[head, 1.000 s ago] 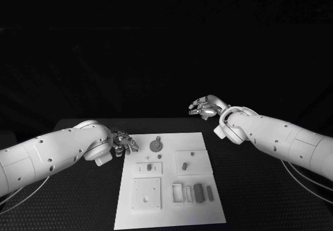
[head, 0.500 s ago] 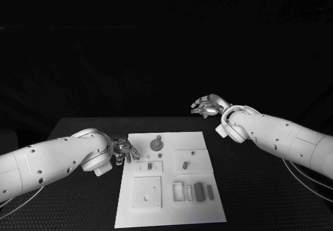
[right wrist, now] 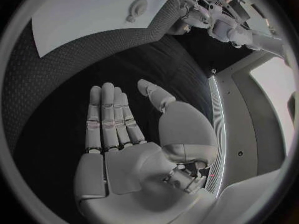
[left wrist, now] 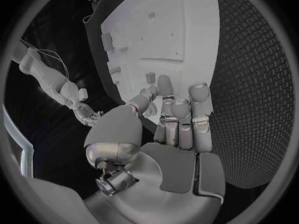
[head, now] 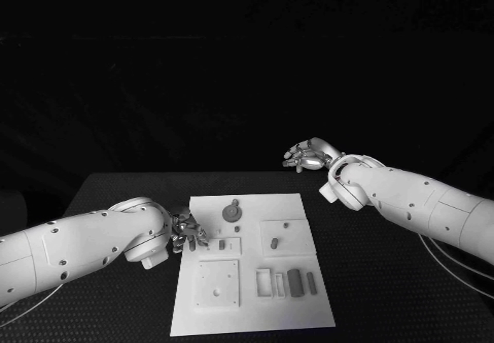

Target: Assemble the parts on the task board

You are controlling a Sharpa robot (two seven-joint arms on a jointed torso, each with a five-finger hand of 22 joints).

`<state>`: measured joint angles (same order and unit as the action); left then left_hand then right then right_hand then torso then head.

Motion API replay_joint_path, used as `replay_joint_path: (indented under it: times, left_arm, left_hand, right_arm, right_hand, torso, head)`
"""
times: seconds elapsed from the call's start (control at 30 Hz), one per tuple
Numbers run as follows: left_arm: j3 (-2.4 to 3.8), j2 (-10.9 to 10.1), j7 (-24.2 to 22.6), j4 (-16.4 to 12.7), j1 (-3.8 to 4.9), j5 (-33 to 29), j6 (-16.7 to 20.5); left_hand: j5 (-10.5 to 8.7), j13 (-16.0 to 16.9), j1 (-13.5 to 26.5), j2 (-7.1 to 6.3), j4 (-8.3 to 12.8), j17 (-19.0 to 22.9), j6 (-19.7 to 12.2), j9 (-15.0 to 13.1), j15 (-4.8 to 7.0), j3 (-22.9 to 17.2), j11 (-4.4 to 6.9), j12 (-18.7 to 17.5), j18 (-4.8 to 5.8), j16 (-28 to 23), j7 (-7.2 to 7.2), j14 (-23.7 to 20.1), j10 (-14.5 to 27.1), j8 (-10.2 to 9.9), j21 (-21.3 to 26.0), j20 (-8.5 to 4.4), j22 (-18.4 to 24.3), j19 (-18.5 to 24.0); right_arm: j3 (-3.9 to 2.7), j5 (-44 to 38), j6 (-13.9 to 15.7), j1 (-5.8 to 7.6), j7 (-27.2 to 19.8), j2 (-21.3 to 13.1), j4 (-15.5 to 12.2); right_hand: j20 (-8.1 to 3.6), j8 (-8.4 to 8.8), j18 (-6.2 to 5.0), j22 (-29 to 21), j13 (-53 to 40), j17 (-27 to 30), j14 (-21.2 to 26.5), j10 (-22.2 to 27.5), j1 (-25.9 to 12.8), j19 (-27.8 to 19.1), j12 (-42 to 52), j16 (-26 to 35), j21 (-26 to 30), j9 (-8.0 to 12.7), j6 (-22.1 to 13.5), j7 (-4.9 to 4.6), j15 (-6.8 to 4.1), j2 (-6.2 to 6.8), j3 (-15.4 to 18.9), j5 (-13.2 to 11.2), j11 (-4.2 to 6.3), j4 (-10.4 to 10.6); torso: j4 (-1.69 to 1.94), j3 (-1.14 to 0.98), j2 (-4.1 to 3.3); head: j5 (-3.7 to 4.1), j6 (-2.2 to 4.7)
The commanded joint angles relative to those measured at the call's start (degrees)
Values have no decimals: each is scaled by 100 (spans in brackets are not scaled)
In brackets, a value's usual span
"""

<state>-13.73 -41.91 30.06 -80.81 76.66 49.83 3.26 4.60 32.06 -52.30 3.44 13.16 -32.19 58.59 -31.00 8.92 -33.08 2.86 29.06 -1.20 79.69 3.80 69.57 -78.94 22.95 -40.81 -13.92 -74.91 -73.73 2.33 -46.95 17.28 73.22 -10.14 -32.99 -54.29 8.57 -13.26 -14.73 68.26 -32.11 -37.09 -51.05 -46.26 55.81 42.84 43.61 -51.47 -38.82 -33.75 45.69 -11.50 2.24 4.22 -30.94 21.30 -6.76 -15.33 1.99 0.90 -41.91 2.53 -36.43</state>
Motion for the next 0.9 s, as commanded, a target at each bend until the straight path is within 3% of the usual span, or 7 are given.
replay_joint_path:
  times: [0.03,0.1,0.23,0.4,0.67,0.9]
  left_arm:
    - [1,29,86,6,-27,127,15]
    - [1,45,81,14,-43,150,21]
    - [2,111,65,45,-70,335,54]
    - [2,193,60,102,-112,475,103]
    - [3,244,30,172,-190,1007,244]
    - [3,255,41,205,-193,1014,186]
  left_hand:
    - [4,-6,12,-6,-33,-7,251,-8,7,-10,-4,17,-346,15,-33,72,-57,19,-33,4,-117,-33]
    - [3,-6,15,-7,-35,-7,256,-7,8,-9,-3,18,-345,16,-35,74,-60,21,-34,3,-117,-34]
    - [-5,-4,36,-13,-48,-9,284,-4,15,2,4,25,-342,18,-44,89,-79,34,-43,0,-116,-46]
    - [-8,-2,57,-14,-67,-10,308,1,23,9,12,32,-340,21,-53,104,-97,45,-50,-4,-115,-58]
    - [-7,3,67,-10,-77,-13,321,6,30,10,19,42,-338,26,-59,121,-113,51,-60,-8,-115,-73]
    - [-25,5,84,-5,-93,-15,331,12,32,13,21,47,-333,28,-62,129,-121,55,-67,-8,-116,-79]
  right_arm:
    - [-2,167,-115,-3,-118,1,6]
    - [-2,175,-127,-3,-124,1,5]
    - [-2,186,-128,-3,-132,-3,-3]
    - [-2,200,-125,-4,-136,-5,-25]
    - [-2,201,-114,-11,-148,-17,-59]
    - [-2,201,-106,-14,-144,-30,-75]
  right_hand:
    - [95,-45,150,-133,433,288,171,-3,-9,-260,-342,550,288,13,-36,-30,196,-19,-55,28,-90,-5]
    - [146,-65,163,-194,679,447,164,-44,8,-350,-510,846,418,15,-36,-12,271,-26,-52,24,-125,-11]
    - [210,-86,126,-245,1046,562,39,-165,50,-361,-652,1170,543,42,-46,-24,296,-32,11,25,-132,-10]
    - [229,-86,119,-255,1139,576,29,-176,53,-378,-680,1249,581,55,-54,-31,310,-32,27,25,-140,0]
    - [239,-87,110,-257,1195,579,11,-185,56,-374,-692,1290,595,64,-58,-41,313,-32,37,25,-142,8]
    - [247,-90,105,-261,1236,583,7,-193,59,-382,-698,1324,614,70,-57,-41,318,-30,43,26,-144,11]
  torso:
    - [-5,-1,-1]
    - [-6,1,-1]
    - [-5,-1,-4]
    - [-8,0,-3]
    - [-2,-2,-2]
    - [-2,-3,-2]
  head:
    - [11,-13]
    - [16,-7]
    - [23,-26]
    - [51,-56]
    - [44,-34]
    - [60,-41]
